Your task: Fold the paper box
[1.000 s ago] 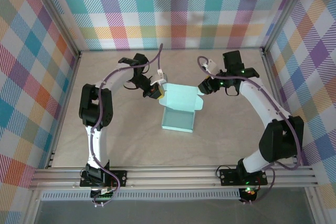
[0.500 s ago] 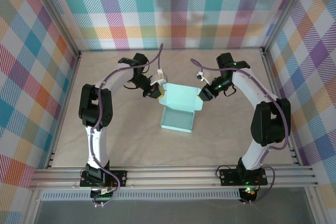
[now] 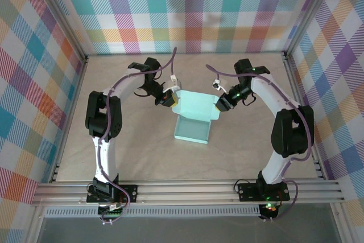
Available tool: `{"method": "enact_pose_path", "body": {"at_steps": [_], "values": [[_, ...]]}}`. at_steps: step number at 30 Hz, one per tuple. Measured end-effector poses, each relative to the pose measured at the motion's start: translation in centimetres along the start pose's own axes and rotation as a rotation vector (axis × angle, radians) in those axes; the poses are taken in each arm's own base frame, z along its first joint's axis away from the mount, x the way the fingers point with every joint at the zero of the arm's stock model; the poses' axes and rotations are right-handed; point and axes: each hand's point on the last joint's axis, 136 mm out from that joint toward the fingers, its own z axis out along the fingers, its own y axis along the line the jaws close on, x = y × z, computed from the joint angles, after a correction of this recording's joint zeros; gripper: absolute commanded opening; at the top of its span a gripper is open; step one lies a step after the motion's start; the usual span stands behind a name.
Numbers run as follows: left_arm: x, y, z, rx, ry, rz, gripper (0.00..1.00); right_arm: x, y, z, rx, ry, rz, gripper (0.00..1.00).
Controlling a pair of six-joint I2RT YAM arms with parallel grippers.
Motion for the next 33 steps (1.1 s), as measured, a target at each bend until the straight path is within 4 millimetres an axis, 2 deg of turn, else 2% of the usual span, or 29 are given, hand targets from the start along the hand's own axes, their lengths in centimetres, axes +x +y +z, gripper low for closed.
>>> {"method": "enact_pose_path", "body": {"at_steps": [4, 8, 10, 16, 33], "values": [[-0.1, -0.1, 0.0, 0.004, -0.006, 0.000, 0.00, 0.1, -0.1, 0.5, -0.018, 0.006, 0.010, 0.23], [-0.1, -0.1, 0.0, 0.006, -0.008, 0.000, 0.00, 0.4, -0.4, 1.1, -0.030, 0.019, 0.021, 0.04], [-0.1, -0.1, 0.0, 0.006, -0.008, -0.001, 0.00, 0.5, -0.4, 1.2, -0.031, 0.021, 0.020, 0.00], [-0.2, -0.1, 0.0, 0.006, -0.010, -0.009, 0.16, 0.4, -0.5, 1.2, -0.021, 0.024, 0.011, 0.00], [-0.8, -0.2, -0.4, 0.001, -0.021, -0.017, 0.18, 0.3, -0.7, 1.1, 0.038, 0.038, -0.030, 0.00]]}}
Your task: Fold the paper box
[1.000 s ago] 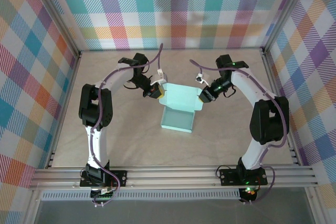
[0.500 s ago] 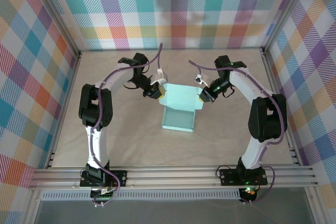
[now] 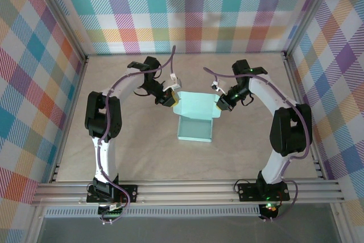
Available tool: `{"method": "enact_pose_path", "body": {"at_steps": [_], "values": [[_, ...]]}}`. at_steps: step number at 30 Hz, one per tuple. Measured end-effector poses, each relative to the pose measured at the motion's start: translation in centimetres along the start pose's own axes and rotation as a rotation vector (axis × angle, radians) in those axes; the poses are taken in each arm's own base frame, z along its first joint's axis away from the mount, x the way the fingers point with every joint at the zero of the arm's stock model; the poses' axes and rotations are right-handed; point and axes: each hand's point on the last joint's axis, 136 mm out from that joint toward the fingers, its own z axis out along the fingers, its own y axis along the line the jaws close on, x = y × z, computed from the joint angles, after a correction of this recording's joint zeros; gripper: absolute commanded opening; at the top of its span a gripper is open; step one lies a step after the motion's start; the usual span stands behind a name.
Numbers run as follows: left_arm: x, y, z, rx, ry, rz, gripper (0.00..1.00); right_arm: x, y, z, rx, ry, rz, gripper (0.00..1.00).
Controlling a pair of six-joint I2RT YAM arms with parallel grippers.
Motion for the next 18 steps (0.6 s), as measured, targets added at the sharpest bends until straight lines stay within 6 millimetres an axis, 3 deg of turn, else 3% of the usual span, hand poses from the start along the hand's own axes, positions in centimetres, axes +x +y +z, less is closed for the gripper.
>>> {"method": "enact_pose_path", "body": {"at_steps": [5, 10, 18], "values": [[-0.42, -0.01, -0.11, -0.001, -0.008, 0.008, 0.17, -0.07, 0.05, 0.07, 0.002, 0.001, -0.005, 0.00], [-0.55, -0.12, -0.21, 0.002, -0.008, -0.006, 0.00, -0.07, 0.03, 0.10, 0.005, 0.003, -0.006, 0.00], [-0.83, 0.09, -0.10, -0.014, -0.003, -0.046, 0.00, -0.38, -0.44, 0.06, 0.075, 0.021, -0.013, 0.00]]}}
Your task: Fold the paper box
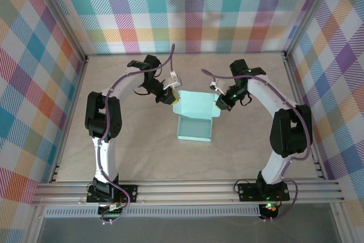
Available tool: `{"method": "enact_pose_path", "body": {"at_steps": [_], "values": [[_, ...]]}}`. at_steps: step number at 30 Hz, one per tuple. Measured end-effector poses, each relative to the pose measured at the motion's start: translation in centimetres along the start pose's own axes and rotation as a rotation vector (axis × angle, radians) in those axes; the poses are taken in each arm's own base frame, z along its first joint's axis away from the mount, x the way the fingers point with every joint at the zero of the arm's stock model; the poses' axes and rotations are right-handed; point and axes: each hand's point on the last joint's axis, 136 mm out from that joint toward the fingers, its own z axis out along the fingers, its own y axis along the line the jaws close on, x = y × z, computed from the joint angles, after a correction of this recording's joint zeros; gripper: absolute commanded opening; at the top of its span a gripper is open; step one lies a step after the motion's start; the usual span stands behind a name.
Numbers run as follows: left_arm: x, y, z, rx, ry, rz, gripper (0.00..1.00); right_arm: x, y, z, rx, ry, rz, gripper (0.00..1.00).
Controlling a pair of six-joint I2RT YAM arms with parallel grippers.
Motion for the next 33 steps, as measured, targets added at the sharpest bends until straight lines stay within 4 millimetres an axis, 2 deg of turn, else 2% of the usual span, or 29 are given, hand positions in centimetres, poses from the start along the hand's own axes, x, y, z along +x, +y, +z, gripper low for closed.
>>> {"method": "enact_pose_path", "body": {"at_steps": [5, 9, 14, 20, 26, 33], "values": [[-0.8, 0.8, -0.3, -0.084, -0.031, -0.051, 0.00, -1.0, -1.1, -0.5, 0.132, -0.027, 0.029, 0.00], [-2.3, 1.8, -0.9, -0.211, -0.054, -0.071, 0.00, -2.0, -2.6, -1.3, 0.271, -0.084, 0.087, 0.00], [-4.5, 4.1, -1.3, -0.395, -0.093, -0.136, 0.00, -3.5, -4.5, -1.8, 0.412, -0.169, 0.180, 0.00], [-5.3, 6.6, -1.2, -0.575, -0.188, -0.328, 0.00, -4.5, -5.6, -1.5, 0.530, -0.256, 0.341, 0.00], [-5.6, 7.4, -0.3, -0.685, -0.289, -0.456, 0.00, -4.8, -6.1, -0.6, 0.631, -0.355, 0.519, 0.00], [-6.7, 7.2, -0.1, -0.776, -0.407, -0.513, 0.00, -5.7, -6.6, -1.6, 0.739, -0.465, 0.661, 0.00]]}}
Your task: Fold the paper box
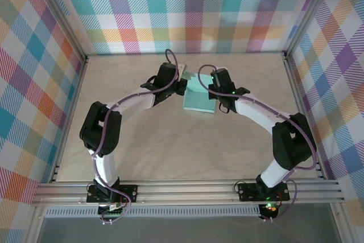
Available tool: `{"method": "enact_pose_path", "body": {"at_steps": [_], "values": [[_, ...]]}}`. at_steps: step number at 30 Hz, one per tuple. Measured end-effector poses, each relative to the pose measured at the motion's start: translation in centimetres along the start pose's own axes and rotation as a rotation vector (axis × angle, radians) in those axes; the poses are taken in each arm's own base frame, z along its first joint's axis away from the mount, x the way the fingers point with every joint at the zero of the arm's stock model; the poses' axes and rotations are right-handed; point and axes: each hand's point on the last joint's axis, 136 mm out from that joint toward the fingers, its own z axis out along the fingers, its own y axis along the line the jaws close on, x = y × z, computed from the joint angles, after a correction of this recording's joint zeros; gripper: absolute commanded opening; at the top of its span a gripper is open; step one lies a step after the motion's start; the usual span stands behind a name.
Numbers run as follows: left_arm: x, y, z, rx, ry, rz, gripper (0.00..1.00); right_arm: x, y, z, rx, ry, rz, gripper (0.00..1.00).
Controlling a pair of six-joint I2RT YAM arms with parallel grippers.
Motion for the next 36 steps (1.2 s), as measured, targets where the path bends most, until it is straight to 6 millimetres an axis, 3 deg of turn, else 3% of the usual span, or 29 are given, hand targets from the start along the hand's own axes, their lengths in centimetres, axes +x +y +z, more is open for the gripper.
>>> {"method": "enact_pose_path", "body": {"at_steps": [5, 16, 36], "values": [[-0.6, -0.1, 0.0, -0.031, -0.040, -0.019, 0.00, -0.4, 0.2, 0.2, 0.053, -0.046, 0.096, 0.00], [0.7, -0.4, 0.3, -0.110, -0.080, -0.043, 0.00, 1.0, 0.6, 0.8, 0.110, -0.079, 0.227, 0.00], [2.7, 0.1, 0.9, -0.131, -0.156, -0.074, 0.00, 3.2, 1.4, 2.1, 0.106, -0.174, 0.288, 0.00]]}}
